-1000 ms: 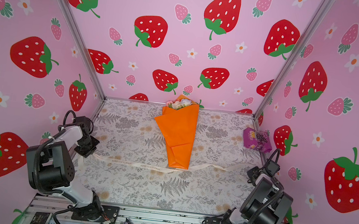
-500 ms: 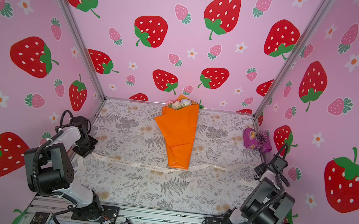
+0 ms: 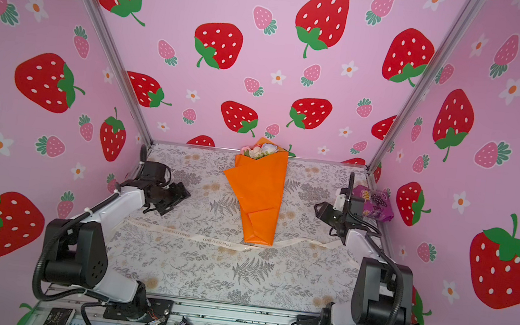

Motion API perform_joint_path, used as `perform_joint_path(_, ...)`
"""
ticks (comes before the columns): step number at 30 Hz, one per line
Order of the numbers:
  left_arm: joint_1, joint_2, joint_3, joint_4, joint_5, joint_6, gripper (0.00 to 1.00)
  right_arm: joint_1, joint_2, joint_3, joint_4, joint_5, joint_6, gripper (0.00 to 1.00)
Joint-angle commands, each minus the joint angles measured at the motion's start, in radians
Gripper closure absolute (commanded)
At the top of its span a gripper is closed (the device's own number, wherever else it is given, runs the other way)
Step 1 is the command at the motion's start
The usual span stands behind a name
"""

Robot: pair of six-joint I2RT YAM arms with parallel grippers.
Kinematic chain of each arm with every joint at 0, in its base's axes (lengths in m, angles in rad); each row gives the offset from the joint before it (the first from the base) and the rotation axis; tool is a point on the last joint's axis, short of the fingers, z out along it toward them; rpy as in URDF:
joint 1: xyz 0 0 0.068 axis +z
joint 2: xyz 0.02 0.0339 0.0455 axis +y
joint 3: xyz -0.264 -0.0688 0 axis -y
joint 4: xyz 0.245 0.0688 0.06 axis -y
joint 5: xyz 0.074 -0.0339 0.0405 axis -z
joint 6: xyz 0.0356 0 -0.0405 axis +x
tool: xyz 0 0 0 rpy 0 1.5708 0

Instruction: Tie the bouquet of fake flowers

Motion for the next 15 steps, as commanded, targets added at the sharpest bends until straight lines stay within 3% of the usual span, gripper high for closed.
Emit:
perform_joint_path(1, -0.1, 0.13, 0.124, 0.12, 0.176, 0.035, 0.13, 0.062, 0.092, 0.075, 0.122, -0.095, 0.045, 0.5)
perform_joint_path(7, -0.192, 0.383, 0.343, 0.175, 0.318, -0.001, 0.13, 0.147, 0.312, 0.233, 0.176, -0.183, 0.08, 0.44)
perform_joint_path(9, -0.194, 0.444, 0.385, 0.208, 0.345, -0.032, 0.13, 0.158, 0.389, 0.305, 0.158, -0.237, 0.09, 0.33)
perform_joint_path(15, -0.193, 0.605, 0.53, 0.208, 0.386, -0.045, 0.15, 0.172, 0.557, 0.48, 0.134, -0.272, 0.098, 0.32)
